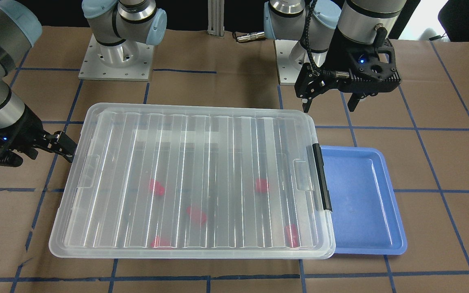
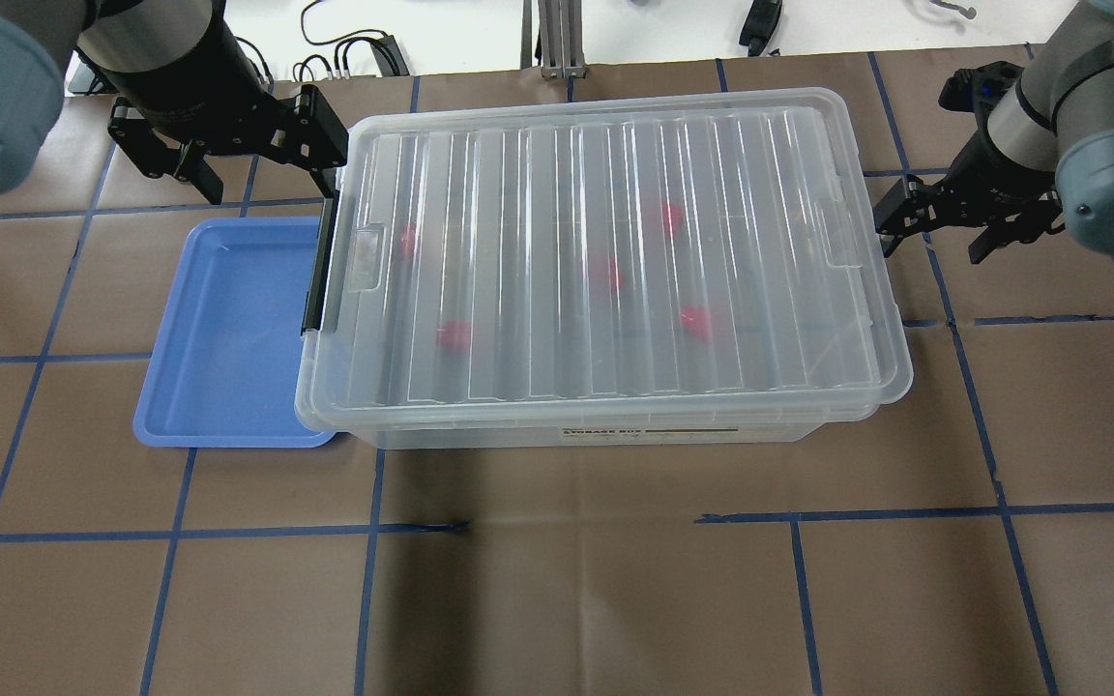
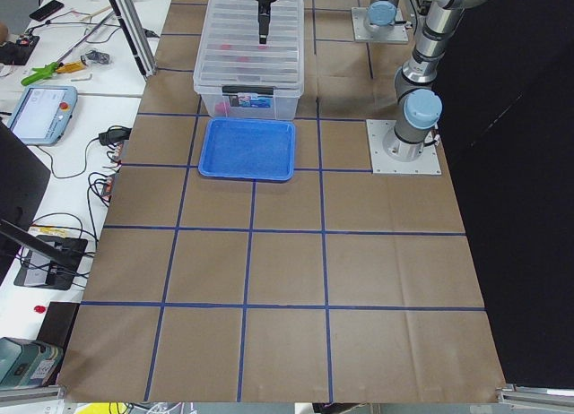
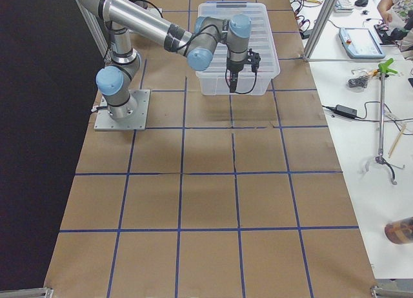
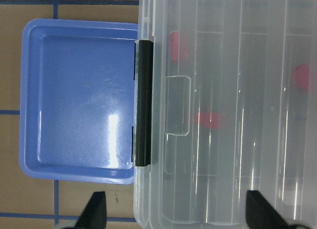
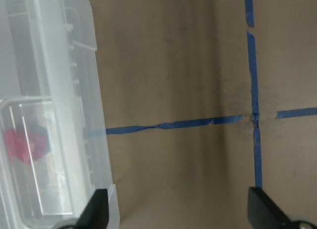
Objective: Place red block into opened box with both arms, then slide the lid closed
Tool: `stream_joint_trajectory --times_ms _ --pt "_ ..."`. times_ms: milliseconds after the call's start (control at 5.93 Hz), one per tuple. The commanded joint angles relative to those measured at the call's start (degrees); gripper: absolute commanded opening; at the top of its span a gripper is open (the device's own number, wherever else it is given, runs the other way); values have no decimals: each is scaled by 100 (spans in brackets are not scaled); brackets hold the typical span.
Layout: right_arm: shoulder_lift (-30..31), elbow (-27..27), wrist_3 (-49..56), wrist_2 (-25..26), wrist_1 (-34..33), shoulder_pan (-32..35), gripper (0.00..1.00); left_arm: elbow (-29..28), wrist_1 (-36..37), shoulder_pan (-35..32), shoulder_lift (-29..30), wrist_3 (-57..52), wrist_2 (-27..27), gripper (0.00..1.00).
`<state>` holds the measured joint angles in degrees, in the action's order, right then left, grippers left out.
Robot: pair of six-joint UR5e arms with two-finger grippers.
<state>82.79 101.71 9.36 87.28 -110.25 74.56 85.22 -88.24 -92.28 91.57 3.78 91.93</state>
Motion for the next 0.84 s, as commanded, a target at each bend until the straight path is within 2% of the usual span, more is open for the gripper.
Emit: stream_joint_trajectory --times_ms 0,337,674 --pt "228 -474 13 43 439 14 100 3 0 0 -7 0 0 98" --pt "509 -1247 -274 8 1554 372 100 3 0 0 -34 0 0 98" --pt "528 -1626 -1440 104 1962 1398 100 -23 0 0 -51 0 -9 98"
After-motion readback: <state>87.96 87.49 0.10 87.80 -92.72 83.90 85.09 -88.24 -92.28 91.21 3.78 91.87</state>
